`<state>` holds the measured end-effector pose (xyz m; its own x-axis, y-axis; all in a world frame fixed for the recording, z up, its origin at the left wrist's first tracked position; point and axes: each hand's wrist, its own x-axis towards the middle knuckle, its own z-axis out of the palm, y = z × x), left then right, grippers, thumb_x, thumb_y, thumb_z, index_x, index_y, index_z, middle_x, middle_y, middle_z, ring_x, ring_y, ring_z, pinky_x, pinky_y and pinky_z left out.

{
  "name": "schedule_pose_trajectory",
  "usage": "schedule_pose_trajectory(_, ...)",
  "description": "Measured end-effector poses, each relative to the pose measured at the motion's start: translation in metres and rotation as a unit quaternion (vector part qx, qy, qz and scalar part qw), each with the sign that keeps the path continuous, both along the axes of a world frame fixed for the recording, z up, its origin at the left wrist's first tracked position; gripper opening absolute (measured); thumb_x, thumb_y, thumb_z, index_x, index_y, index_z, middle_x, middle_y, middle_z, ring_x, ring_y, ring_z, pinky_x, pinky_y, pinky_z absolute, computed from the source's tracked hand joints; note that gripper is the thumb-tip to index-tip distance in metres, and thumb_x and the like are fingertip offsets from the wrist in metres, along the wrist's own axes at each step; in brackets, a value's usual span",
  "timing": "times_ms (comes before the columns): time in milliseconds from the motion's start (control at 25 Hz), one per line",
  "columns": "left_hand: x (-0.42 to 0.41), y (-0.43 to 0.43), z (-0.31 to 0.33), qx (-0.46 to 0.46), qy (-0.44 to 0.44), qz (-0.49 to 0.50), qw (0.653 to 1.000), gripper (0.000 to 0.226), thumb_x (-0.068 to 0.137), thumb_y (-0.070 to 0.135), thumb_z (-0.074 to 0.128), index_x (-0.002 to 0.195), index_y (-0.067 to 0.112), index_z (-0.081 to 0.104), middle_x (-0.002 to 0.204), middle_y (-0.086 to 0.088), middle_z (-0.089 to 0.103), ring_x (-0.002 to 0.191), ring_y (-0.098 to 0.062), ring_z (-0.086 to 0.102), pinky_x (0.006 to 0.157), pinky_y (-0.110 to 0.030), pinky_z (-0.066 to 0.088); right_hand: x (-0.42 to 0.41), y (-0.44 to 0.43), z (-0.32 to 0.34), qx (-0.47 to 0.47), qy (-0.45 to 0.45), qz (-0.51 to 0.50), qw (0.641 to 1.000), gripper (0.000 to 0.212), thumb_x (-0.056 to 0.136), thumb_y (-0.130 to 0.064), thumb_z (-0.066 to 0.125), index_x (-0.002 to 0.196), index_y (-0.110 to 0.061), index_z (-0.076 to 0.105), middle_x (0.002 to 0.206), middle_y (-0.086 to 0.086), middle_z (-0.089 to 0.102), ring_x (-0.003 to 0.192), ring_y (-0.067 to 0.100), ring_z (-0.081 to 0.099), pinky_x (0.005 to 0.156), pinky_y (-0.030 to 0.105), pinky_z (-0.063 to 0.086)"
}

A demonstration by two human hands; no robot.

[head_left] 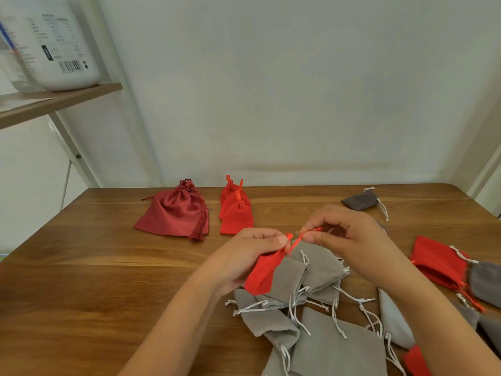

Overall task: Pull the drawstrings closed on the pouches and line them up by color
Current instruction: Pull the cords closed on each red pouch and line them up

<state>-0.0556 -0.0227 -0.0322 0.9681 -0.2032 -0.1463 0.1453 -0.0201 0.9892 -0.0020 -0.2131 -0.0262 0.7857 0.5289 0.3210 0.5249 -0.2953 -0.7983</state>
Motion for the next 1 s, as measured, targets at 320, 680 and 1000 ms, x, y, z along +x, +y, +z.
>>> schedule_pose_trajectory(320, -0.002, 0.007, -0.001, 0.002, 0.025, -0.065, 0.998, 0.012, 0.089, 0.015, 0.060, 0.080, 0.016, 0.068, 0.074, 0.002, 0.057, 0.064, -0.006, 0.051, 0.067, -0.021, 0.040, -0.010, 0.018, -0.008, 0.143, 0.096, 0.099, 0.980, 0.007, 0.076, -0.016, 0.070, 0.082, -0.018, 0.073, 0.081, 0.005, 0.071, 0.072, 0.012, 0.066, 0.067, 0.020, 0.050)
schedule_pose_trajectory(680, 0.001, 0.006, -0.010, 0.050, -0.030, -0.062, 0.996, 0.015, 0.084, 0.036, 0.064, 0.079, 0.024, 0.072, 0.075, -0.007, 0.053, 0.081, -0.027, 0.048, 0.085, -0.048, 0.043, -0.010, 0.016, -0.009, 0.066, 0.029, 0.058, 0.996, 0.013, 0.083, -0.010, 0.071, 0.083, -0.023, 0.069, 0.083, -0.002, 0.071, 0.077, 0.016, 0.068, 0.072, 0.036, 0.057)
schedule_pose_trajectory(1000, 0.004, 0.007, -0.008, 0.085, -0.125, 0.001, 0.988, 0.013, 0.085, 0.021, 0.066, 0.074, 0.022, 0.074, 0.078, 0.011, 0.069, 0.077, -0.002, 0.061, 0.077, -0.021, 0.044, -0.010, 0.020, -0.009, 0.153, 0.088, 0.042, 0.983, 0.015, 0.076, -0.006, 0.072, 0.087, -0.015, 0.067, 0.084, 0.003, 0.071, 0.077, 0.017, 0.068, 0.072, 0.026, 0.056)
